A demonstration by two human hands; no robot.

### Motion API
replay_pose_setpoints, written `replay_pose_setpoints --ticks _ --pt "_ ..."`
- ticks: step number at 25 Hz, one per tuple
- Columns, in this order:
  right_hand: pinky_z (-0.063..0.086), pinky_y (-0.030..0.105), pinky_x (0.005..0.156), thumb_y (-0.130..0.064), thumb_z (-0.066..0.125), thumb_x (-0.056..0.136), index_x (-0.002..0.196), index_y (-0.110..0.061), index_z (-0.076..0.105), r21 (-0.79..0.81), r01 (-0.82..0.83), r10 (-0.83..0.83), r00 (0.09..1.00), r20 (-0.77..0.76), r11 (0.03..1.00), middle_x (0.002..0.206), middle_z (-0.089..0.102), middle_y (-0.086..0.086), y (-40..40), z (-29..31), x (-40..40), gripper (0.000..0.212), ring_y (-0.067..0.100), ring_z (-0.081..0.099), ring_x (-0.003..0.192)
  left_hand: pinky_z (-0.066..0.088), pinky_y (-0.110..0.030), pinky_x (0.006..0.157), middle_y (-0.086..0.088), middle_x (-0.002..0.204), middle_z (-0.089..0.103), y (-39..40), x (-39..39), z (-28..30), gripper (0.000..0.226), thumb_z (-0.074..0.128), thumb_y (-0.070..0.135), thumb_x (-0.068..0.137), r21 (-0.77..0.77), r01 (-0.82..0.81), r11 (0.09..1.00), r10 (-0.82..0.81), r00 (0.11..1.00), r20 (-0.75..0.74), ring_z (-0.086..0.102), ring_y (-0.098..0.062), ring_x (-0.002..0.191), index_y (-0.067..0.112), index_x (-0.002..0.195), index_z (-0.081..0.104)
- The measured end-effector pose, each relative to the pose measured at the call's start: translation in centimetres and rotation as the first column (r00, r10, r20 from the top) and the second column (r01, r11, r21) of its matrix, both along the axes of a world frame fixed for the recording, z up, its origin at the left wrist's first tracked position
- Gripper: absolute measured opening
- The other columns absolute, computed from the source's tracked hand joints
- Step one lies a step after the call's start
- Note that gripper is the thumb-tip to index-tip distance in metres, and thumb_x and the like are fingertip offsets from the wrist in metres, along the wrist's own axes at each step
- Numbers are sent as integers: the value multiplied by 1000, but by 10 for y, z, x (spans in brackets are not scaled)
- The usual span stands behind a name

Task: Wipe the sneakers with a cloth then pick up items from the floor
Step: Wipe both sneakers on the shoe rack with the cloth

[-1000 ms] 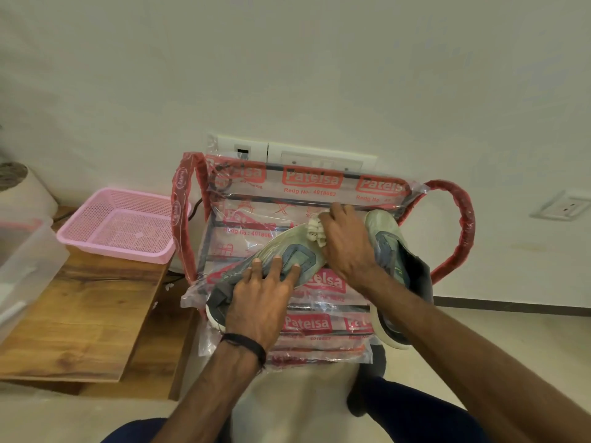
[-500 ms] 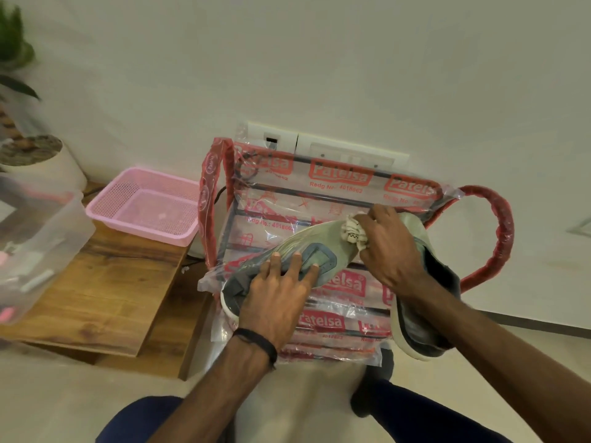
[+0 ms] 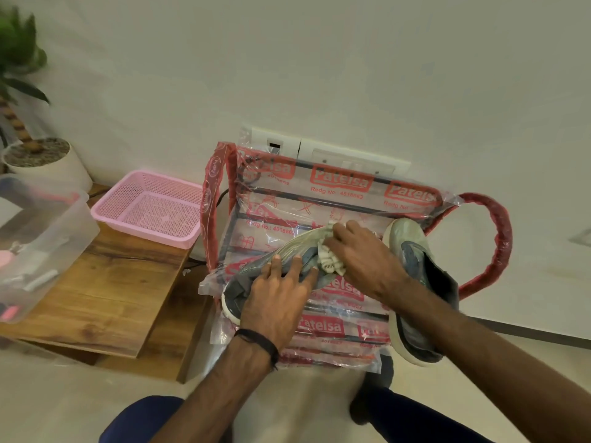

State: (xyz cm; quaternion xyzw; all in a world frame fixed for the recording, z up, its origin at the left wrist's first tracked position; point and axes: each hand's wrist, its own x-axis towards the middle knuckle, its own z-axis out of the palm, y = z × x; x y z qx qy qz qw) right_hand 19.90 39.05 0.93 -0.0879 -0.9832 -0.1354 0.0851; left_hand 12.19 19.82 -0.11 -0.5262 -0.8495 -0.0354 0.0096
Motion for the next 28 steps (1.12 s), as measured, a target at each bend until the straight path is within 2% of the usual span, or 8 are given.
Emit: replay_pose_setpoints --ticks 2,5,9,13,17,21,26,28 --pt "51 38 80 -28 86 73 121 -10 66 -26 -14 14 1000 12 1000 113 60 10 14 9 3 55 25 54 96 40 -52 111 -14 161 25 3 0 1 71 58 10 98 -10 17 1000 -17 1000 8 30 -45 144 24 156 19" --pt "49 38 83 -32 83 78 122 -9 64 -112 263 -274 956 -101 958 116 58 12 23 15 -5 53 26 52 100 41 -53 110 -14 161 24 7 3 3 71 59 13 98 -24 15 1000 -14 1000 7 30 -45 144 23 155 18" --pt "51 35 78 -30 78 80 121 -11 64 -25 -72 73 996 48 997 116 58 9 1 1 1 47 23 52 99 37 -53 113 -12 163 20 1 0 -1 72 58 15 100 -29 13 1000 -12 1000 4 25 -44 147 26 157 15" --pt "51 37 79 -30 83 78 121 -8 63 -67 263 -268 960 -81 962 118 57 11 26 16 -4 52 26 53 99 38 -54 113 -13 162 20 6 3 2 72 58 16 99 -37 21 999 -21 1000 9 26 -44 146 25 156 15" --pt "51 38 79 -25 80 79 122 -9 63 -37 -62 64 996 61 997 117 57 10 6 4 9 50 25 51 100 34 -52 116 -12 164 16 2 0 0 73 57 15 100 -40 18 999 -19 1000 -6 22 -44 148 25 157 13" --pt "50 39 82 -25 82 78 123 -6 63 -107 260 -268 961 -69 960 118 57 14 25 19 6 52 29 53 101 36 -53 115 -13 162 21 7 4 2 74 60 15 98 -34 26 999 -27 1000 -5 28 -44 145 25 156 15" --pt "52 40 84 -17 77 80 126 -5 61 14 -112 109 985 135 994 119 58 13 7 12 16 50 27 53 101 34 -53 116 -13 164 17 3 2 0 75 59 16 99 -42 21 999 -21 1000 -13 23 -44 148 25 158 13" --pt "51 39 85 -24 79 81 127 -6 60 -26 156 -155 988 9 987 122 57 14 25 20 8 54 28 53 104 37 -53 114 -12 163 20 7 3 4 71 56 14 100 -35 25 999 -25 1000 -9 26 -44 146 25 157 15"
